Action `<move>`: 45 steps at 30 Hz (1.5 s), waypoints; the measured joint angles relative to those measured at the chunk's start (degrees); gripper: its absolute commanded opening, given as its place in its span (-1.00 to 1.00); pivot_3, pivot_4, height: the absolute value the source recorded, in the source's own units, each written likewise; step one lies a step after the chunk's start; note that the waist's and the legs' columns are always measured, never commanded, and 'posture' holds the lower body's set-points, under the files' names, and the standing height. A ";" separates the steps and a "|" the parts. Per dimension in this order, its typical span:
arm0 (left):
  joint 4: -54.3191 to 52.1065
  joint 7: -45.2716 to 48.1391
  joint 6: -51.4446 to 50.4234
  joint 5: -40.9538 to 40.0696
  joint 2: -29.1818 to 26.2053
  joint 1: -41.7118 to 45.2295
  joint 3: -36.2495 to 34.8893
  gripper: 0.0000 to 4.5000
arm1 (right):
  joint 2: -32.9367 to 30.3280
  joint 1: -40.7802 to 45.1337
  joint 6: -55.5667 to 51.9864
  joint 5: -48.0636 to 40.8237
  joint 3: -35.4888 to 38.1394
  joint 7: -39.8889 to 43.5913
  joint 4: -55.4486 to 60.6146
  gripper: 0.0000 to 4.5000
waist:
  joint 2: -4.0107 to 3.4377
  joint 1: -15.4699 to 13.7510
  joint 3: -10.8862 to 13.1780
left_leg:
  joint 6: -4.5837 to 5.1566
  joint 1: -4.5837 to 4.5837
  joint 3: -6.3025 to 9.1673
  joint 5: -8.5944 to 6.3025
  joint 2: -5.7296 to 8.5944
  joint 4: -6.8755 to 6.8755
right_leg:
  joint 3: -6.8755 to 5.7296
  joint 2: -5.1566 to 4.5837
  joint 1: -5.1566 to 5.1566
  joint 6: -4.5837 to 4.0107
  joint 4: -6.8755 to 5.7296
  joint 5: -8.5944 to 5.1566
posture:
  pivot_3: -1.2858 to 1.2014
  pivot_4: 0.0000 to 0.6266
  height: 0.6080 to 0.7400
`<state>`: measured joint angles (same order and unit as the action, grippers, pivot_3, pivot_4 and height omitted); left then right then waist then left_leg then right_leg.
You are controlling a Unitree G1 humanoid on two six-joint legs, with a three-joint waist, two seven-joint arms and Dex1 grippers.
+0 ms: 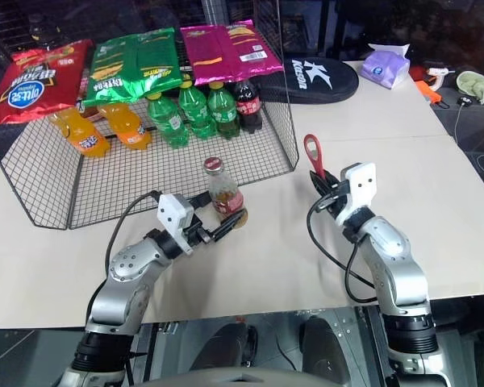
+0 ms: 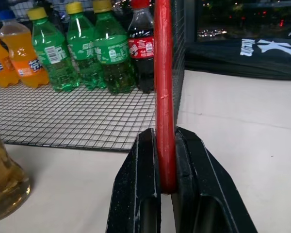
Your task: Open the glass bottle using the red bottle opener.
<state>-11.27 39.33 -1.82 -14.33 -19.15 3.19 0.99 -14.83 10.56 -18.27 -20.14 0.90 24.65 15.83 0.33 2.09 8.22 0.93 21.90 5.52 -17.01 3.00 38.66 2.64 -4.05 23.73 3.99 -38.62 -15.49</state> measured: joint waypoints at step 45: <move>-6.21 -1.35 -4.60 -8.85 0.11 5.65 -1.20 0.34 | 0.90 2.29 3.58 2.01 -1.04 1.86 -5.81 -1.00 | 0.00 0.07 0.00 | 0.00 -0.02 0.00 0.00 -0.01 -0.01 | -0.01 0.02 -0.02 0.00 0.03 0.00 | 0.03 -0.52 1.00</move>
<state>-17.48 37.98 -6.41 -23.18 -19.05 8.84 -0.21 -13.93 12.85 -14.69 -18.13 -0.15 26.50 10.02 0.33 2.16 8.22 0.93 21.89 5.52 -17.01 2.99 38.65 2.63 -4.04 23.71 3.99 -38.59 -15.49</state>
